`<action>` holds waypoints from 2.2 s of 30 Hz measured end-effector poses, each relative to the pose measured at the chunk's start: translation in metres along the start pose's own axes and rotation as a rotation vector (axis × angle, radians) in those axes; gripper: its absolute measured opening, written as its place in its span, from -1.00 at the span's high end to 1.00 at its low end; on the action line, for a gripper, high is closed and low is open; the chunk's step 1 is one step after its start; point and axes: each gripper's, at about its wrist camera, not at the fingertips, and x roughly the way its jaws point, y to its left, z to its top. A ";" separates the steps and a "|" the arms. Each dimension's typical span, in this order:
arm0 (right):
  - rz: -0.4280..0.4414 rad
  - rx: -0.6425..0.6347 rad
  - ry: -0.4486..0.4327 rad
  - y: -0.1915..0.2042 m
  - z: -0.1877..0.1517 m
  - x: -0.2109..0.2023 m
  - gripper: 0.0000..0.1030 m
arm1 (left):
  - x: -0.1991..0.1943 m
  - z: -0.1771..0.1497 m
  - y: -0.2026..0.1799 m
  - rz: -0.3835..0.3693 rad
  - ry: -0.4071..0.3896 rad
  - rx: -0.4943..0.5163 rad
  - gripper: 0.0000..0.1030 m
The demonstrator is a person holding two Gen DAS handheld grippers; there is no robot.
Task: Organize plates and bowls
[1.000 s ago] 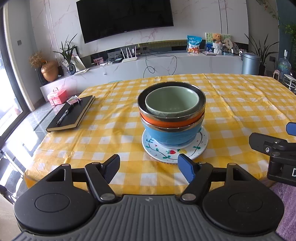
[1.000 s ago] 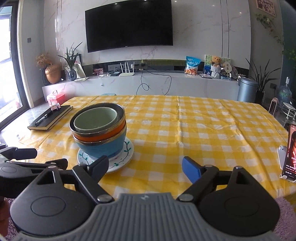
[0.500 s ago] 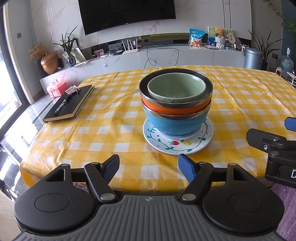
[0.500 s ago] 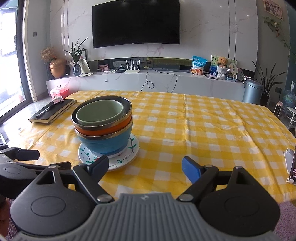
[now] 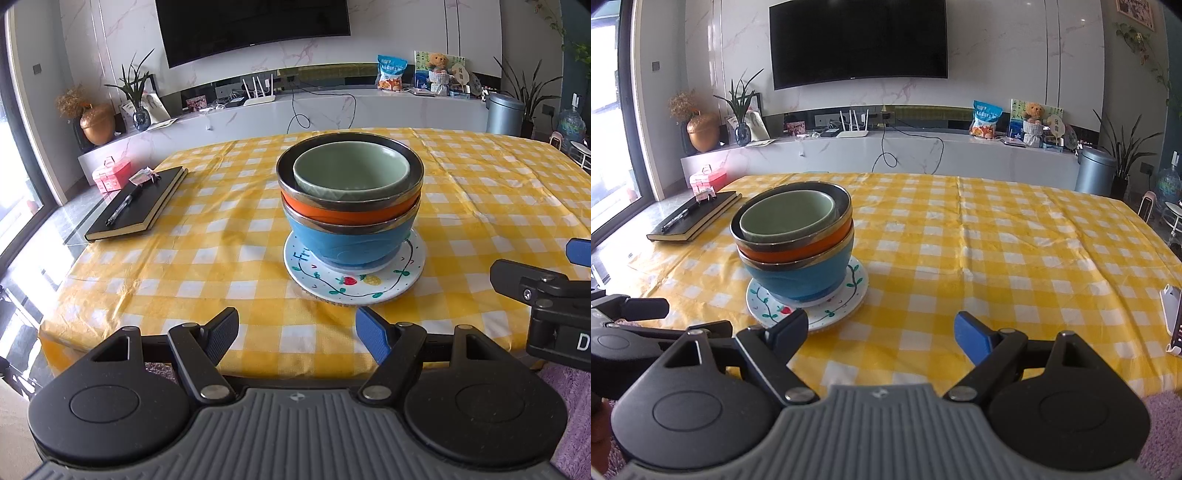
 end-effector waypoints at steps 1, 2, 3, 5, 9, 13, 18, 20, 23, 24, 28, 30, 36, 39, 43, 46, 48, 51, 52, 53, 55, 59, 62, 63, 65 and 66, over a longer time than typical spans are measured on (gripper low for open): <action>0.000 0.000 0.000 0.000 0.000 0.000 -0.65 | 0.000 0.000 0.000 0.001 -0.001 0.000 -0.65; 0.000 -0.001 0.000 0.000 0.000 0.000 -0.65 | 0.000 0.000 0.000 0.001 -0.001 0.000 -0.65; 0.000 -0.001 0.000 0.000 0.000 0.000 -0.65 | 0.000 0.000 0.000 0.001 -0.003 0.000 -0.65; 0.000 -0.001 0.000 0.000 0.000 0.000 -0.65 | 0.000 0.000 0.000 0.000 -0.003 -0.001 -0.65; 0.000 0.000 0.000 0.000 0.000 0.000 -0.65 | 0.000 0.000 0.000 0.001 -0.002 -0.002 -0.65; 0.000 0.000 0.003 0.001 0.000 0.001 -0.65 | 0.000 -0.001 0.001 0.000 -0.002 -0.001 -0.65; -0.001 0.002 0.007 0.000 -0.001 0.001 -0.65 | 0.000 0.000 0.001 0.000 -0.002 -0.001 -0.65; -0.001 0.001 0.006 0.000 -0.001 0.001 -0.65 | 0.000 0.000 0.001 0.000 -0.002 -0.001 -0.65; 0.000 0.001 0.007 0.000 -0.001 0.001 -0.65 | 0.000 0.000 0.000 0.000 -0.002 -0.001 -0.65; 0.000 0.002 0.007 0.000 -0.001 0.001 -0.65 | 0.000 0.000 0.001 0.000 -0.003 -0.001 -0.65; 0.000 0.001 0.007 0.000 -0.001 0.001 -0.65 | 0.000 0.000 0.000 0.000 -0.003 -0.001 -0.65; 0.000 0.002 0.006 0.000 -0.001 0.001 -0.65 | -0.001 -0.001 0.000 0.000 -0.003 0.000 -0.65; 0.001 0.000 0.007 0.000 -0.001 0.001 -0.65 | -0.001 -0.001 0.000 -0.001 -0.002 0.001 -0.65; 0.003 -0.002 0.008 0.000 -0.001 0.002 -0.65 | -0.001 -0.001 0.000 -0.001 -0.003 0.000 -0.65; 0.004 -0.002 0.009 0.001 0.000 0.002 -0.66 | -0.001 -0.001 0.000 -0.001 -0.003 0.001 -0.65; 0.004 -0.002 0.010 0.001 -0.001 0.002 -0.66 | 0.000 -0.001 0.000 -0.002 -0.003 0.002 -0.65; 0.005 -0.002 0.011 0.001 -0.001 0.002 -0.66 | 0.000 -0.001 0.000 -0.002 -0.003 0.003 -0.65; 0.007 -0.005 0.013 0.002 -0.001 0.003 -0.66 | -0.001 -0.001 -0.001 -0.003 -0.005 0.005 -0.65; 0.008 -0.005 0.014 0.002 -0.001 0.003 -0.66 | -0.001 -0.001 -0.001 -0.004 -0.005 0.004 -0.65; 0.009 -0.006 0.015 0.002 -0.001 0.004 -0.66 | -0.001 -0.001 -0.001 -0.004 -0.004 0.004 -0.65; 0.010 -0.005 0.017 0.002 -0.001 0.005 -0.67 | -0.001 -0.001 -0.001 -0.002 -0.004 0.003 -0.65; 0.011 -0.005 0.019 0.001 -0.001 0.006 -0.67 | -0.001 0.000 -0.002 -0.002 -0.006 0.004 -0.65; 0.011 -0.005 0.020 0.001 -0.001 0.006 -0.67 | -0.002 0.001 -0.001 -0.003 -0.006 0.007 -0.65; 0.012 -0.005 0.020 0.001 -0.001 0.006 -0.67 | -0.002 0.001 -0.001 -0.003 -0.006 0.008 -0.65; 0.011 -0.004 0.020 0.001 -0.001 0.006 -0.67 | -0.002 0.001 -0.001 -0.002 -0.005 0.007 -0.65; 0.011 -0.004 0.021 0.001 -0.001 0.006 -0.67 | -0.002 0.001 -0.001 -0.001 -0.005 0.007 -0.65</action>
